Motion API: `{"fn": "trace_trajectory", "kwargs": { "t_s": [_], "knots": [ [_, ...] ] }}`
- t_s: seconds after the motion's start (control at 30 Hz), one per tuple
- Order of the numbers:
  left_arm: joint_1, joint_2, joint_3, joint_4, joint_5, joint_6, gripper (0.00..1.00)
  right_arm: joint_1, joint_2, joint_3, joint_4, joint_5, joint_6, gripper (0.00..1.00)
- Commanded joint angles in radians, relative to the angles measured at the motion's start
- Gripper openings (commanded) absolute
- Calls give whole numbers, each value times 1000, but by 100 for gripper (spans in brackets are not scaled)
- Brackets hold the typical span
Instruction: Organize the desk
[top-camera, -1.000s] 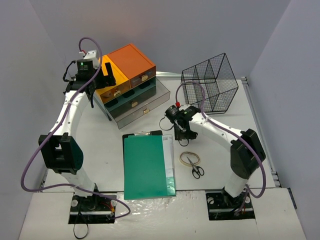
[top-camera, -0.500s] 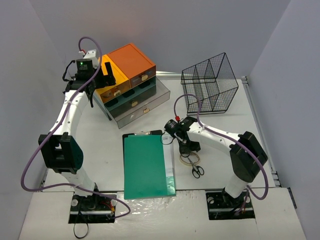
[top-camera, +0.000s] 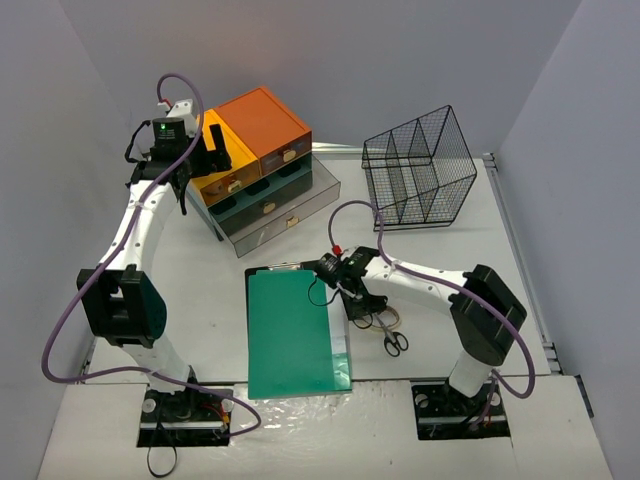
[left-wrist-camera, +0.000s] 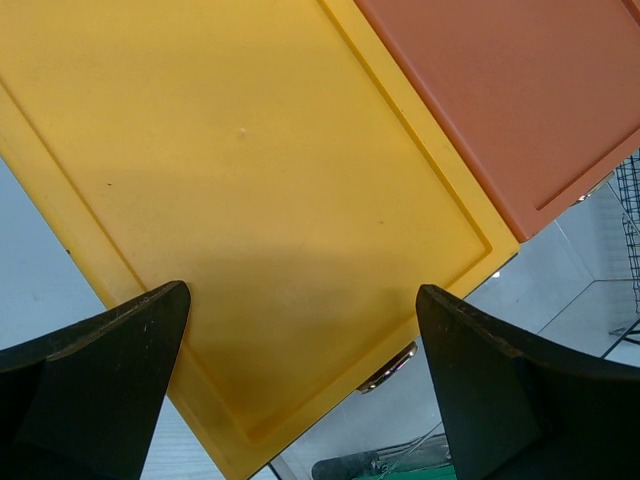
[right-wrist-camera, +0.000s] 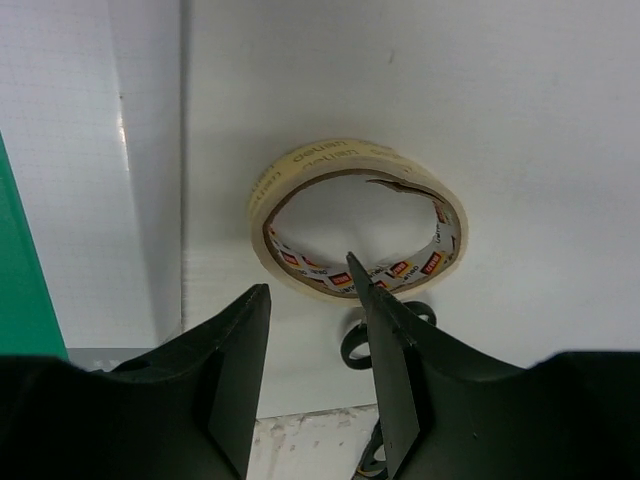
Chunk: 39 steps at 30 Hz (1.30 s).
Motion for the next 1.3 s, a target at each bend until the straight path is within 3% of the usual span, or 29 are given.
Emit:
{"fn": "trace_trajectory", "kwargs": {
  "t_s": [0.0, 0.53, 1.03, 1.13, 1.27],
  "knots": [
    [25, 8, 0, -158, -33, -13, 97, 25, 17, -6, 17, -18, 2, 40],
    [25, 3, 7, -171, -35, -3, 97, 40, 68, -41, 119, -22, 23, 36],
    [25, 6, 6, -175, -35, 5, 97, -36, 88, -53, 184, 9, -1, 36],
    [25, 7, 6, -175, -33, 7, 97, -56, 88, -61, 196, -4, -7, 29],
    [25, 9, 8, -177, -35, 8, 97, -70, 82, -80, 218, -42, -10, 10]
  ]
}}
